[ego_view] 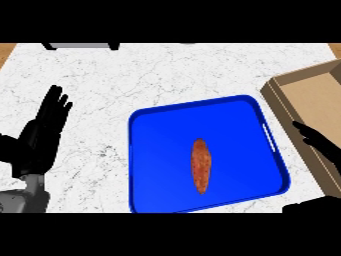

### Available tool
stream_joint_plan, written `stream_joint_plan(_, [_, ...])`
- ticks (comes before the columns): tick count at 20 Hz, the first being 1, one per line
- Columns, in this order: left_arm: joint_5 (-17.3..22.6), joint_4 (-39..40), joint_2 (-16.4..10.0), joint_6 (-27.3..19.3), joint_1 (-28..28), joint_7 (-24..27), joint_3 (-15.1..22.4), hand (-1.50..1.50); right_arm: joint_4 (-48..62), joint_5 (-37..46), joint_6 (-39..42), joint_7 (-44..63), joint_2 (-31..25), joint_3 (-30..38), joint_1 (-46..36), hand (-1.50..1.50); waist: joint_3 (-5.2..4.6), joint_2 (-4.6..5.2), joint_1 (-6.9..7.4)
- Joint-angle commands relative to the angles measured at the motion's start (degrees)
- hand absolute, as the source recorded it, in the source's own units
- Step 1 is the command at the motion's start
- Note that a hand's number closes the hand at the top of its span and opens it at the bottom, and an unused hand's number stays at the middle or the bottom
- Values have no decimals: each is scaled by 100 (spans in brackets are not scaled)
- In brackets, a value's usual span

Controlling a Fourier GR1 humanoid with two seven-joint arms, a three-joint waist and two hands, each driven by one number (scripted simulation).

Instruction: Pick the sweet potato from the tray and place it in the cardboard box

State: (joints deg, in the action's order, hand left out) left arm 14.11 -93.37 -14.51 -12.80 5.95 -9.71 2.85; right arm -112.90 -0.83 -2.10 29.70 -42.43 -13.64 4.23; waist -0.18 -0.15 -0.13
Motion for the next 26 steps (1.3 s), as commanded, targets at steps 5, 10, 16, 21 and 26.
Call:
stream_joint_plan(5, [-117, -11, 174, 107, -144, 189, -26, 0, -333, 83, 99, 1910, 1028, -646, -1431, -150, 13, 18, 75])
stream_joint_plan(10, [-237, -205, 261, 64, -108, -12, -129, 0, -505, 330, 478, 2589, 1370, -564, -1790, -150, 15, 13, 45])
stream_joint_plan(16, [-128, -37, 165, 359, 130, -152, -363, 0, 239, 1050, 411, 2440, 2082, -917, -1582, -150, 18, 17, 24])
stream_joint_plan(21, [-215, -159, 213, 514, -45, -180, -462, 0, 121, 1144, 759, 2262, 2296, -705, -1223, -150, 18, 12, 12])
stream_joint_plan(26, [-606, -161, 510, 81, 240, -523, -278, 0, 236, 1633, 740, 2329, 2679, -809, -1201, -150, 18, 11, 8])
